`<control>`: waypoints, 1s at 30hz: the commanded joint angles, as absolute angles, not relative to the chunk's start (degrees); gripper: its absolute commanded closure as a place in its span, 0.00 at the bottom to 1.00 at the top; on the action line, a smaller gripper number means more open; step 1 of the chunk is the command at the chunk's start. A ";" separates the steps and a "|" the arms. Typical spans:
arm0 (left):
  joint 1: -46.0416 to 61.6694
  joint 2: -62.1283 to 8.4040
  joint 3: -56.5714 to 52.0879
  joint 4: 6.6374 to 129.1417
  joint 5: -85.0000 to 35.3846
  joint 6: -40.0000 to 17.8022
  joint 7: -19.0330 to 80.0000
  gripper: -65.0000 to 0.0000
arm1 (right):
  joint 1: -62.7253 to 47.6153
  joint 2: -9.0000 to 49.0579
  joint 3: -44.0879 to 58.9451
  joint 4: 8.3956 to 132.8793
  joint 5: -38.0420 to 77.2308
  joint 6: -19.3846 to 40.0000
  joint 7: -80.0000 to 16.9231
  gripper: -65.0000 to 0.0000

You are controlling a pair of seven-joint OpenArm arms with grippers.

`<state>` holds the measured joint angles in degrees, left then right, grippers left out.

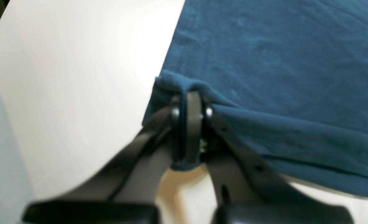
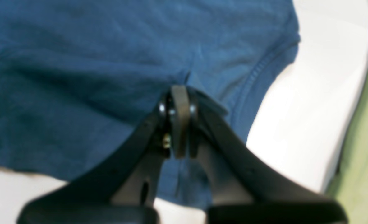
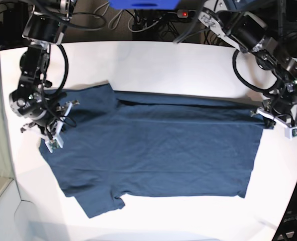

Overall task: Layout the t-shirt on the table in an organized manner, then fold the t-shirt properly
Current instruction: 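Pull the collar edge with both grippers back toward the arms' bases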

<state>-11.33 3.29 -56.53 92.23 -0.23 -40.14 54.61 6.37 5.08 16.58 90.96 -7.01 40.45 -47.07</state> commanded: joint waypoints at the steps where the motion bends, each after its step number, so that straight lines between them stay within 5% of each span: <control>1: -12.53 2.59 -56.31 93.14 -1.19 -40.00 53.32 0.95 | 7.78 6.02 16.57 91.12 -6.37 40.00 -46.37 0.96; 8: -12.62 2.51 -56.57 93.05 -1.54 -40.00 53.32 0.54 | 7.34 6.81 17.19 93.58 -6.37 40.00 -46.37 0.48; 10: -13.32 2.51 -56.48 93.05 -1.63 -40.00 53.32 0.43 | 6.20 6.81 17.89 95.34 -6.11 40.00 -46.37 0.42; 15: -14.11 2.51 -56.48 93.05 -1.63 -40.00 53.76 0.24 | 3.21 6.81 18.42 99.56 -6.02 40.00 -46.37 0.42; 30: -6.02 -1.36 -56.92 85.23 -1.63 -40.00 44.53 0.24 | -3.56 6.46 18.51 103.34 -6.02 40.00 -46.37 0.43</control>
